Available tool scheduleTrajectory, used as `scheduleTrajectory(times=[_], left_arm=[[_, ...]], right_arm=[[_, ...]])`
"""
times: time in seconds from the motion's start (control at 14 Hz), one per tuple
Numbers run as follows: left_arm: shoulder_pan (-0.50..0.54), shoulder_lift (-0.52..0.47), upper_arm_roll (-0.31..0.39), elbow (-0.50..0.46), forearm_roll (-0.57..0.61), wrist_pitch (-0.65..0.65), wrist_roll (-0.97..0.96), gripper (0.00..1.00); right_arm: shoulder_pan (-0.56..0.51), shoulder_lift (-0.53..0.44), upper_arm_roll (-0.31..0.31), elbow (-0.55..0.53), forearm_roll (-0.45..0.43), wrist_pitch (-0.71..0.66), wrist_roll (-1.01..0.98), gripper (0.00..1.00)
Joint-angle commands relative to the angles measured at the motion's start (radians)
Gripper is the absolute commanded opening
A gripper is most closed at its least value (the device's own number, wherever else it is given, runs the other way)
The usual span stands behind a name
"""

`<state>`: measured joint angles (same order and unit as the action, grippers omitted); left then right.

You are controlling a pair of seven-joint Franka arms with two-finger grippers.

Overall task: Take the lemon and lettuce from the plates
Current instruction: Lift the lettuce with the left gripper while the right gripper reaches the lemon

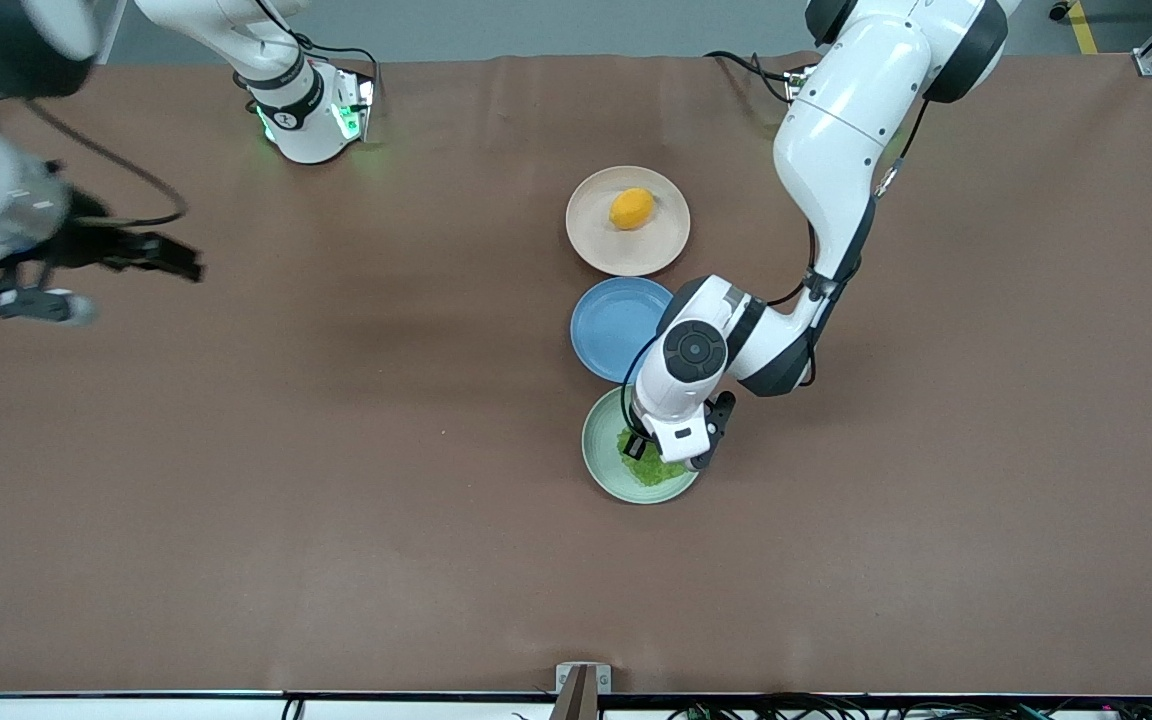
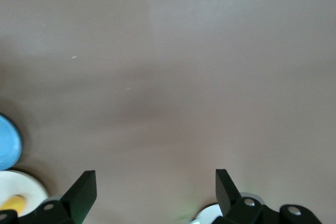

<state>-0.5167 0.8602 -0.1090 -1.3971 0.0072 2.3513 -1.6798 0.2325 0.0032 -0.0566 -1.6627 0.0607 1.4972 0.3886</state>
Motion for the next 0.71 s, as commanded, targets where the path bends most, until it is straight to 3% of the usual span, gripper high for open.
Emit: scheduleTrajectory(times=[0.0, 0.29, 0.43, 0.64], left_arm=[[-0.006, -0.023, 0.005, 0.009, 0.017, -0.004, -0.023, 0.0], [0.014, -0.117, 0.005, 0.004, 0.014, -0.033, -0.021, 0.0], [0.046, -0.188, 0.003, -0.008, 0.014, -0.131, -0.021, 0.0], [0.133, -0.332, -0.004, -0.126, 0.014, -0.231, -0.003, 0.0]], right_arm=[[0.192, -0.077, -0.002, -0.097, 0.03, 0.04, 0.313, 1.0], [0.477, -0.069, -0.002, -0.173, 0.03, 0.204, 0.762, 1.0], [0.585, -0.046, -0.002, -0.225, 0.036, 0.299, 0.892, 1.0], [0.73, 0.013, -0.002, -0.294, 0.057, 0.473, 1.025, 1.0]])
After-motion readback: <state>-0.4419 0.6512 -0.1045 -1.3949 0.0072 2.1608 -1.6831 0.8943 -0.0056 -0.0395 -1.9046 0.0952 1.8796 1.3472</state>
